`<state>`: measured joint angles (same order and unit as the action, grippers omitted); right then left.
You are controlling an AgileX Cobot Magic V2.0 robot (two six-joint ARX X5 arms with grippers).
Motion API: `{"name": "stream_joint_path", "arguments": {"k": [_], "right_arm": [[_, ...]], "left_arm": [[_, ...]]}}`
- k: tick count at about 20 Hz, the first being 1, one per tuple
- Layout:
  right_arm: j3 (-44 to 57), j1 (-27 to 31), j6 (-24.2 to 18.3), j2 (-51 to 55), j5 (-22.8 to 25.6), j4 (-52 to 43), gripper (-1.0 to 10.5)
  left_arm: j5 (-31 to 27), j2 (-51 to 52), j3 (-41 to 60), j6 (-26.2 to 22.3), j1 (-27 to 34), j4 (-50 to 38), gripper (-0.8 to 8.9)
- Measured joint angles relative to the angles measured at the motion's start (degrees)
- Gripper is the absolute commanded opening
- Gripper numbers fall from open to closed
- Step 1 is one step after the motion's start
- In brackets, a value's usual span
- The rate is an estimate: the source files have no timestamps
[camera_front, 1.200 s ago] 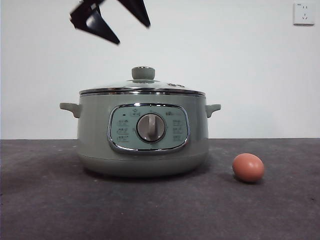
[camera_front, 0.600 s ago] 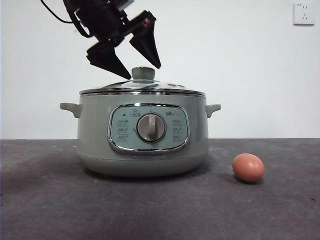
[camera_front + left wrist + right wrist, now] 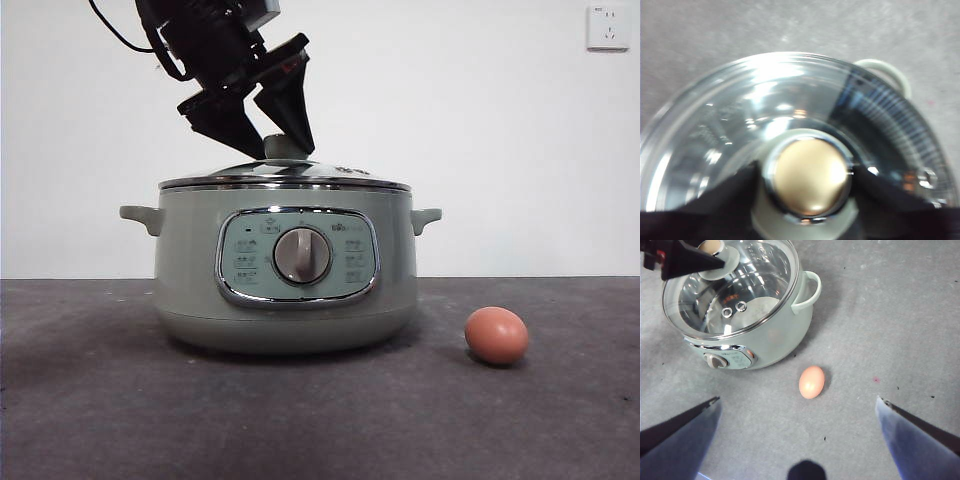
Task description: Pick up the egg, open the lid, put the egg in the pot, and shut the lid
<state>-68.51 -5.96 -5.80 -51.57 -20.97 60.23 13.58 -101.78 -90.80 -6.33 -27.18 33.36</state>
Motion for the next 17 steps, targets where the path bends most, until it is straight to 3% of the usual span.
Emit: {"name": "stream_joint_path", "arguments": {"k": [5, 17], "right_arm": [[0.0, 0.0, 0.0, 0.0, 0.0, 0.0, 6.3], [0.0, 0.0, 0.0, 0.0, 0.0, 0.0, 6.3]], "left_arm": [[-0.1, 0.0, 0.0, 0.3, -0.2, 0.0, -0.14], [-0.1, 1.4, 0.1, 0.8, -0.2, 0.5, -0.09]]}}
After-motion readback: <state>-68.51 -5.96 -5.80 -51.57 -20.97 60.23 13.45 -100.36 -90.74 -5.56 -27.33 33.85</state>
